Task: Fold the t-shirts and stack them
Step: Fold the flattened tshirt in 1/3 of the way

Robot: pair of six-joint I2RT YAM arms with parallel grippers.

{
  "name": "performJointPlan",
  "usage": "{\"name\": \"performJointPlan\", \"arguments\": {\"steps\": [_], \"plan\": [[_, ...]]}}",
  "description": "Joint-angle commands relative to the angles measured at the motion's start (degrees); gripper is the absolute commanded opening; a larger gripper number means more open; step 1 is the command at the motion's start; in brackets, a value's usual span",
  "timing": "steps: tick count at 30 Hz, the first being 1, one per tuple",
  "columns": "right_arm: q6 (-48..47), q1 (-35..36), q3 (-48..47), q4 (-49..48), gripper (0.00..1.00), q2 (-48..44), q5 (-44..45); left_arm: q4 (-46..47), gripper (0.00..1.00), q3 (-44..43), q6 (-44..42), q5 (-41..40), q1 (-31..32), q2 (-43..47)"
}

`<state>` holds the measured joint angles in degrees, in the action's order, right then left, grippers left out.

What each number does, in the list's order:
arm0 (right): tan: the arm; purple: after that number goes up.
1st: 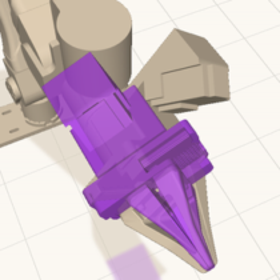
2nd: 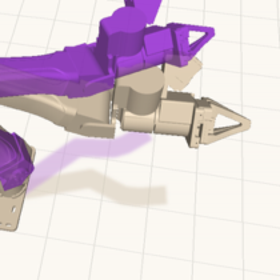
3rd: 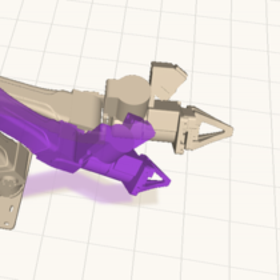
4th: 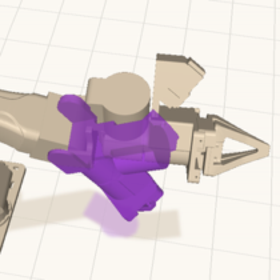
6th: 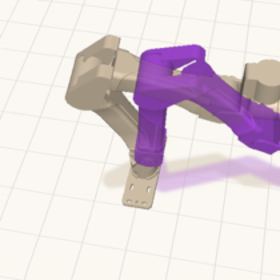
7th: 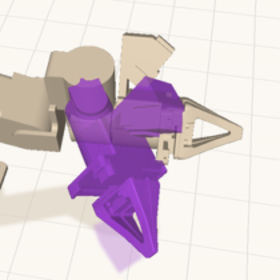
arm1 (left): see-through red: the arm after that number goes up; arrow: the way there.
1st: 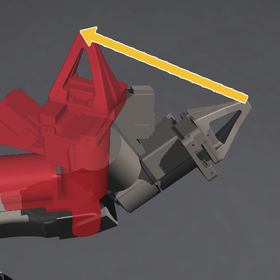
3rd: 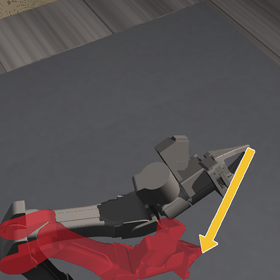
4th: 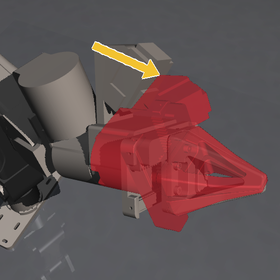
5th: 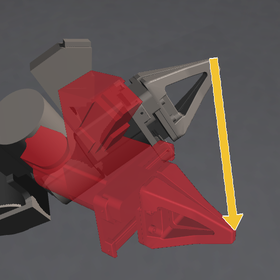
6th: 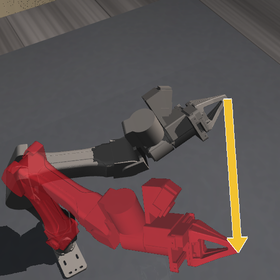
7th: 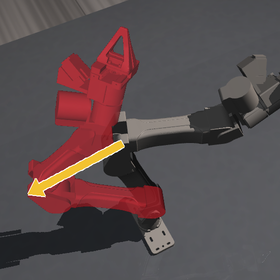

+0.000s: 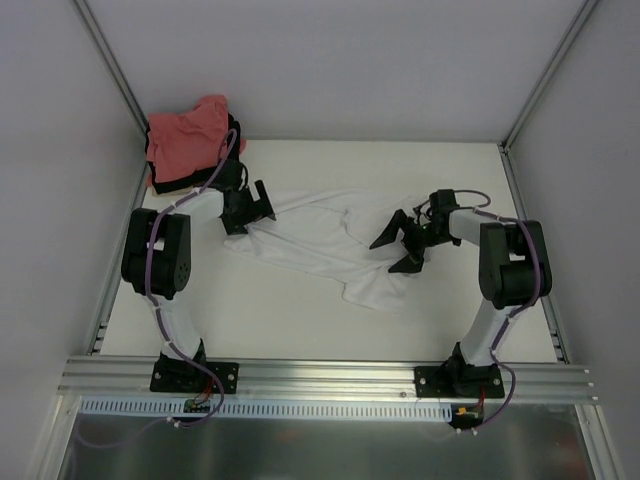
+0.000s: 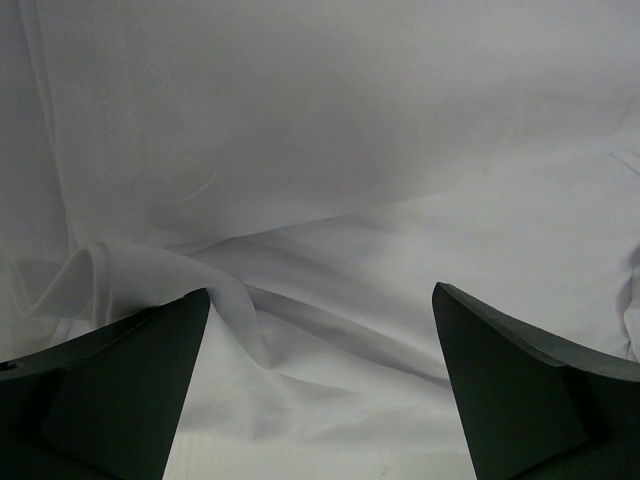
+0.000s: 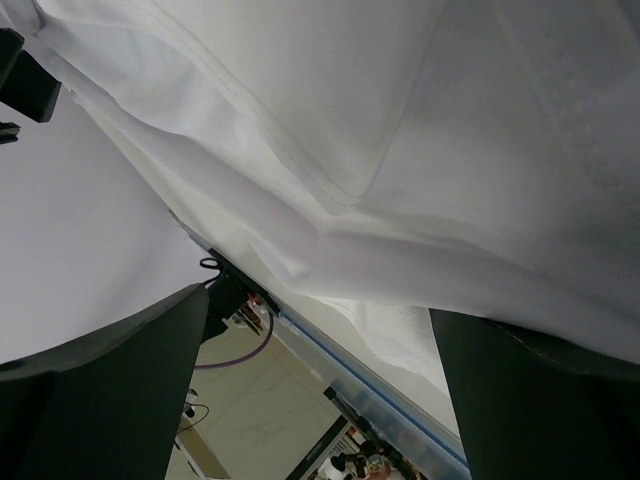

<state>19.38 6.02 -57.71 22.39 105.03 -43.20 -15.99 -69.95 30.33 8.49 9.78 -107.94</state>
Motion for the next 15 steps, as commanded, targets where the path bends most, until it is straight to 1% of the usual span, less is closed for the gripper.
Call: {"name": "performJointPlan", "arguments": {"steps": [1,5,9,12,15], "plan": [[-3.8,-1.9,-4.4,-3.8,1.0,5.3,11.3,-4.2,0.99,-3.2,-1.9,-0.3,0.3,-5.7],[-1.7,-3.5,-9.6,-5.1,1.0,10.7,9.5,-5.8,0.99,-9.1,-2.6,0.1,0.2,-9.0],[-1.2,-4.2,-16.4,-4.0,1.0,14.0,9.1,-8.5,0.99,-14.4,-4.1,0.7,0.2,-11.7],[-1.2,-4.3,-20.2,-2.0,0.99,15.3,10.0,-9.1,0.99,-17.1,-4.7,1.7,0.2,-12.7],[-1.2,-4.4,-20.5,-1.6,0.99,13.5,10.2,-8.7,0.99,-17.8,-5.5,3.1,0.2,-12.5]]}}
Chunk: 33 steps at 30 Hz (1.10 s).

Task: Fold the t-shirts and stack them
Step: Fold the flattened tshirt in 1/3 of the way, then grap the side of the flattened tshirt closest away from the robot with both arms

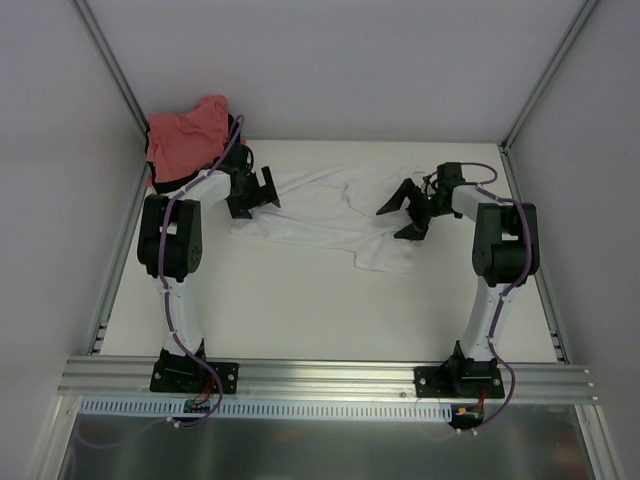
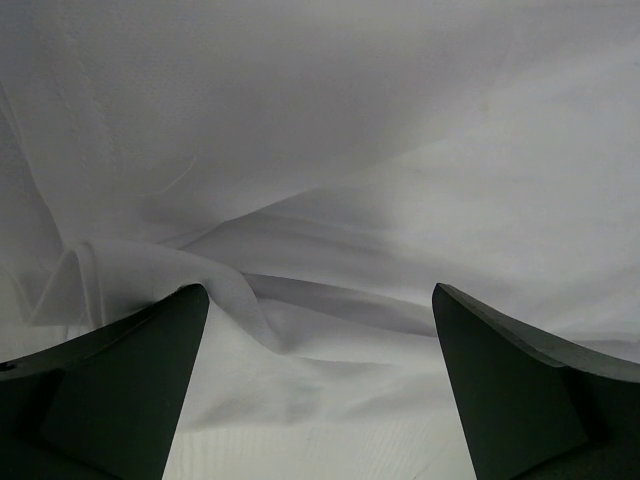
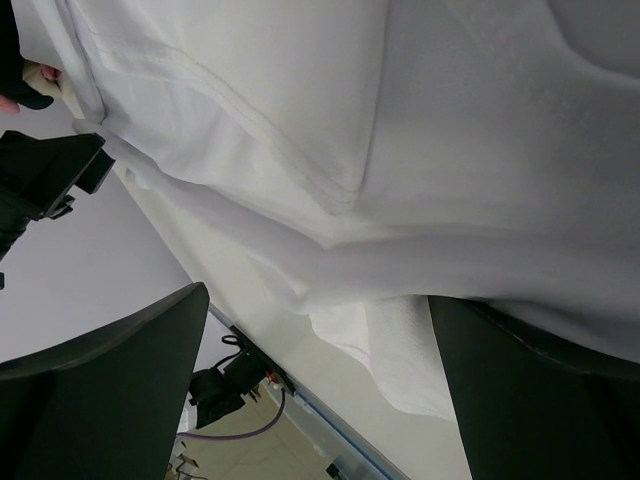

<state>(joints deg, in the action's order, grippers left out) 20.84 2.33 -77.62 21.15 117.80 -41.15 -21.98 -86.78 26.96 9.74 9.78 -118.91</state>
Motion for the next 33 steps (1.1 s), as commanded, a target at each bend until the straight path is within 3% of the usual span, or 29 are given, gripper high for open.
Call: {"name": "performJointPlan", "arguments": {"steps": [1,3,11,17,25,33], "plan": [[-2.6,-0.7,-0.1,-0.1,1.0,0.2,8.3,-3.1,0.99,-0.8,-2.3,2.4,0.2,-1.3],[-2.6,-0.7,1.2,0.2,0.99,-2.6,8.1,-3.1,0.99,0.6,-1.8,3.4,0.2,0.4],[-3.3,-0.8,17.9,-0.9,1.0,-18.7,9.7,4.6,0.99,24.8,0.9,5.6,0.9,15.8],[-3.3,-0.9,28.7,-2.3,1.0,-30.0,10.1,8.0,0.99,36.7,2.5,5.5,1.9,26.2],[-5.9,-0.9,30.7,5.6,0.99,-41.3,11.3,3.8,0.99,38.6,0.9,4.5,2.3,41.5],[-9.5,-2.1,39.1,10.1,1.0,-50.7,20.0,-1.7,0.99,42.6,1.0,5.4,2.4,59.5]]}}
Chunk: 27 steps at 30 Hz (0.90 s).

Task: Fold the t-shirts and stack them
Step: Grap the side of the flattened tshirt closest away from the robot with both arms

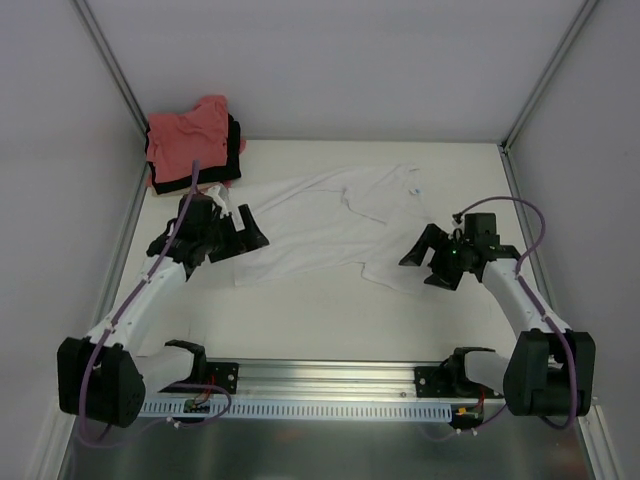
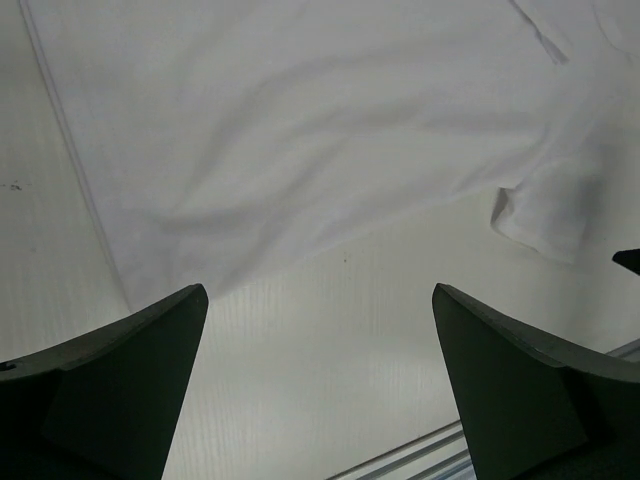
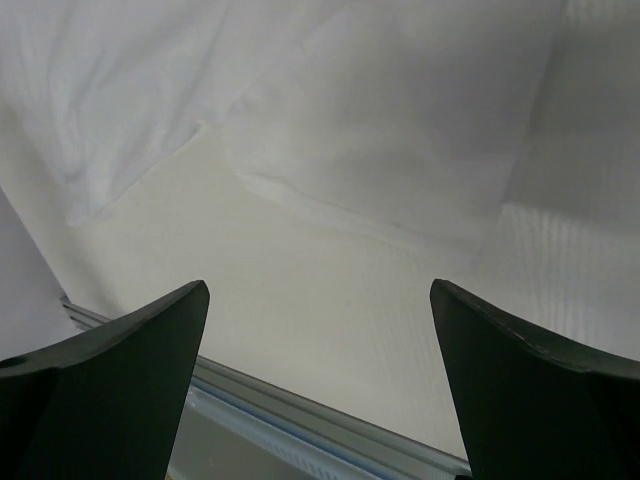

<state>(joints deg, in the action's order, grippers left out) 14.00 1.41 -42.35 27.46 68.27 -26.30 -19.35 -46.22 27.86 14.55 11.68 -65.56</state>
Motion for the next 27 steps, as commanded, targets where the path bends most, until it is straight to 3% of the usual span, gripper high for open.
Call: {"name": "performJointPlan", "arguments": {"steps": [1,5,13,15,19,20,23,24,27], "plan": [[-2.6,-1.4,4.8,3.4,0.99,-1.1,5.6,-4.6,0.99,2.9,0.4,0.7,0.5,8.3],[-1.7,-4.6,9.9,-0.8,0.99,0.5,4.5,-7.5,0.99,4.0,0.7,0.0,0.5,20.0],[-0.9,-4.7,11.9,-7.2,0.9,5.6,3.3,-11.1,0.99,5.3,-0.5,-1.6,0.5,24.2],[-0.8,-4.7,11.7,-8.2,0.81,7.1,2.8,-10.9,0.99,5.6,-0.4,-1.6,0.5,24.2],[-0.6,-4.7,11.1,-10.3,0.51,10.1,2.2,-10.9,0.99,5.7,-0.6,-2.1,0.5,23.9],[-0.6,-4.7,10.8,-10.8,0.35,10.8,2.0,-10.9,0.99,5.8,-0.6,-2.2,0.5,23.7],[-0.3,-4.7,10.3,-11.8,0.05,12.6,1.2,-10.2,0.99,6.5,-0.9,-2.9,0.5,22.8],[0.0,-4.7,10.3,-11.9,0.01,12.5,1.0,-10.0,0.99,6.8,-0.8,-3.5,0.5,21.8],[0.1,-4.7,10.0,-11.0,0.01,11.5,0.6,-8.9,0.99,7.9,-0.7,-7.2,0.5,18.0]]}}
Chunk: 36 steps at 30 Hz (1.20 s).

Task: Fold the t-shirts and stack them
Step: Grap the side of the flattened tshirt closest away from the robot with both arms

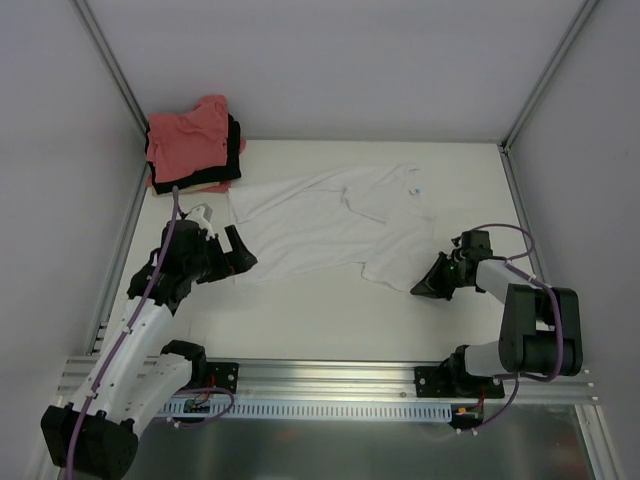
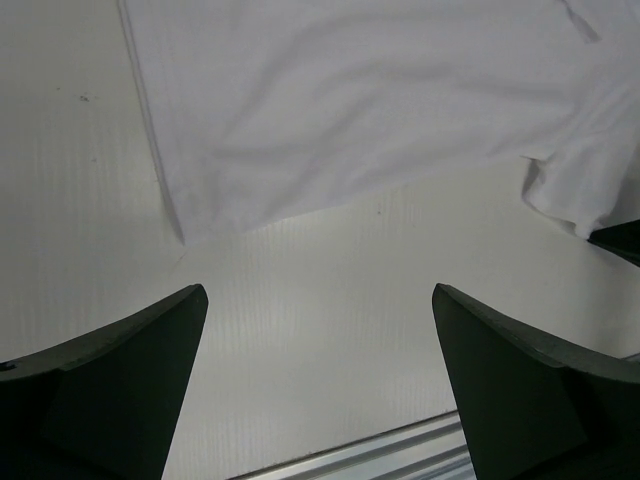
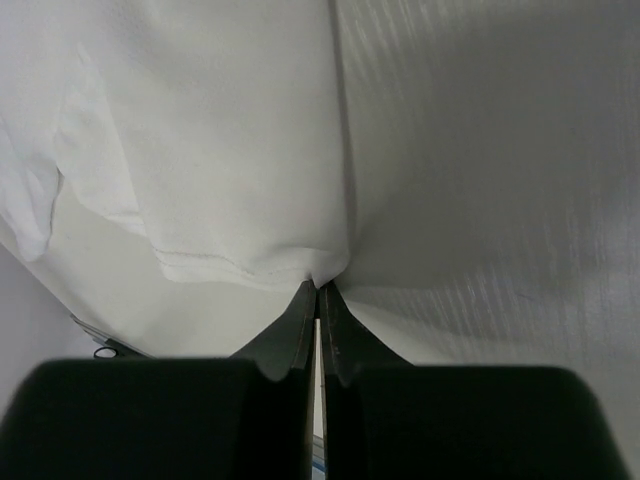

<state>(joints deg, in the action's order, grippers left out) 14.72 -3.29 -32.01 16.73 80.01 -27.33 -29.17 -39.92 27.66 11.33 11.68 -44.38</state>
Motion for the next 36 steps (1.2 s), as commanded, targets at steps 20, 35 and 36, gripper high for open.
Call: {"name": "performJointPlan", "arguments": {"steps": [20,35,36], "plan": [[-1.4,-0.8,-3.9,6.8,0.01,-7.8,0.5,17.3,0.99,10.8,4.2,-6.6,0.4,-24.8],[-2.3,-1.9,-4.8,8.8,0.0,-8.9,0.2,19.4,0.0,9.7,4.0,-5.4,0.5,-27.3],[-2.2,-1.9,-4.9,8.9,0.01,-8.8,0.1,19.2,0.0,9.8,4.0,-5.5,0.5,-27.2]]}}
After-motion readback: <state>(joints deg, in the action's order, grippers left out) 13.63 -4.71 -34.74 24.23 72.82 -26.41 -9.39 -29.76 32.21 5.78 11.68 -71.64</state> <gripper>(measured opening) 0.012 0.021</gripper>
